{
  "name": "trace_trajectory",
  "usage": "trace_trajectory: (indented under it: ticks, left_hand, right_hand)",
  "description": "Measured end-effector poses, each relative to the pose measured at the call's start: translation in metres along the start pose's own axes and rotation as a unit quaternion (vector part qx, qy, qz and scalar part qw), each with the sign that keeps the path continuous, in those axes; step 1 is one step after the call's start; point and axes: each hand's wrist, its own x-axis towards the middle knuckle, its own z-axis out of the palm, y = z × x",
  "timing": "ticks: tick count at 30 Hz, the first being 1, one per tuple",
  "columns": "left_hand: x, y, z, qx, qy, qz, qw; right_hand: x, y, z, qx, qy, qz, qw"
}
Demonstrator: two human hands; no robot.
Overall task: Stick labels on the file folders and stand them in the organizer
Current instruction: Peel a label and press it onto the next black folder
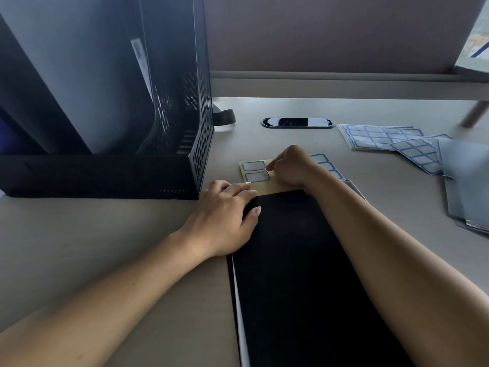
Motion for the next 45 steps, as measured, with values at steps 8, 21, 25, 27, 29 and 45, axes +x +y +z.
trace_trajectory:
  ticks: [8, 21, 25, 27, 29, 45]
  left_hand:
    - [0.001, -0.001, 0.001, 0.000, 0.010, 0.002, 1.000]
    - [0.002, -0.001, 0.001, 0.004, 0.007, 0.001, 1.000]
    - [0.001, 0.001, -0.001, 0.009, -0.004, -0.003, 1.000]
    - [0.001, 0.002, -0.002, 0.008, -0.005, -0.004, 1.000]
    - [0.001, 0.002, -0.002, 0.006, -0.007, -0.005, 1.000]
    - [0.000, 0.003, -0.003, 0.008, -0.004, -0.005, 1.000]
  right_hand:
    - [-0.007, -0.002, 0.002, -0.062, 0.015, -0.038, 0.997]
    - [-0.008, -0.002, 0.005, -0.124, 0.025, -0.065, 0.990]
    - [-0.006, -0.002, 0.003, -0.110, 0.005, -0.067, 0.992]
    - [-0.008, -0.002, 0.000, -0.088, -0.010, -0.069, 0.994]
    - [-0.011, -0.004, -0.005, -0.074, -0.022, -0.079, 0.994]
    - [-0.018, -0.004, -0.021, 0.019, -0.027, -0.077, 0.997]
